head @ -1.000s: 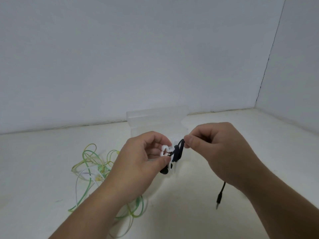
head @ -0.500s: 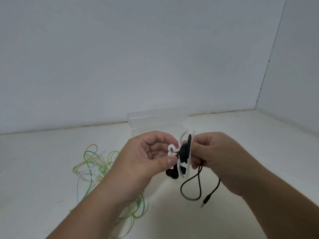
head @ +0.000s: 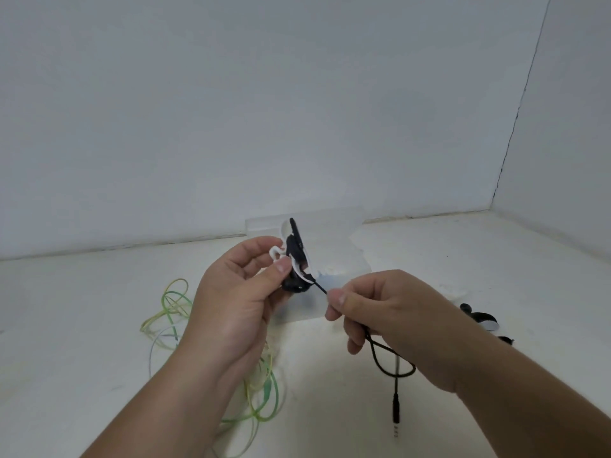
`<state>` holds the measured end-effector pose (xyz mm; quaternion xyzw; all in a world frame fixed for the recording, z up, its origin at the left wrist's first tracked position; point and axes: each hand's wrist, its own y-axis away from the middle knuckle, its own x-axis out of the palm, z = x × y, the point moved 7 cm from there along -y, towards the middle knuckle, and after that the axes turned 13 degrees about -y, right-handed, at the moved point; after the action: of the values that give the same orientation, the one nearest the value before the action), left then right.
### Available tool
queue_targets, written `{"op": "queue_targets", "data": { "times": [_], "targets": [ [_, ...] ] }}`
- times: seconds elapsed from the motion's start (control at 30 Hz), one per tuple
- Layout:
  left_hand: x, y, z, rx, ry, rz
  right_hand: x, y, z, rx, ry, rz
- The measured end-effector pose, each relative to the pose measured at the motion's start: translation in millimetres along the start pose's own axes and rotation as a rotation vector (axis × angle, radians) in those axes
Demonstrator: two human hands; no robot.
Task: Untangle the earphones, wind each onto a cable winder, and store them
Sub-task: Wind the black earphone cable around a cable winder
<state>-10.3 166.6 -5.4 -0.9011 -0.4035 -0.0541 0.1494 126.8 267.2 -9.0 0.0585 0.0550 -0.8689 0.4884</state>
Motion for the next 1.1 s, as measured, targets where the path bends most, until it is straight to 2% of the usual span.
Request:
{"op": "queue_targets", "data": {
  "times": [0.13, 0.3, 0.57, 0.63, 0.7, 0.8, 0.9, 1.03, 1.1],
  "targets": [
    [-15, -5, 2, 0.002, -0.076, -0.146, -12, 5, 9, -0.022, 0.128, -0.045],
    [-21, -8, 1, 0.021, -0.085, -0.18, -25, 6, 21, -0.1, 0.27, -0.138],
    [-20, -8, 0, 0.05, -0.087, -0.171, -44, 2, 14, -0.067, -0.247, -0.223],
    [-23, -9, 0, 0.044, -0.08, -0.189, -48, 2, 11, -0.035, -0.306, -0.26],
    [-23, -10, -1, 0.046, -0.08, -0.18, -54, 2, 8, -0.011, -0.195, -0.325],
    [-14, -6, -2, 0.051, -0.111, -0.1, -59, 3, 7, -0.007, 0.162, -0.394],
    [-4, -2, -4, 0.069, -0.155, -0.014, -42, 2, 8, -0.035, 0.377, -0.295],
    [5, 3, -5, 0.088, -0.186, 0.065, -12, 2, 5, -0.041, 0.258, -0.052],
    [7, 4, -5, 0.095, -0.216, 0.072, -2, 2, 6, -0.045, 0.187, -0.011]
  ]
}}
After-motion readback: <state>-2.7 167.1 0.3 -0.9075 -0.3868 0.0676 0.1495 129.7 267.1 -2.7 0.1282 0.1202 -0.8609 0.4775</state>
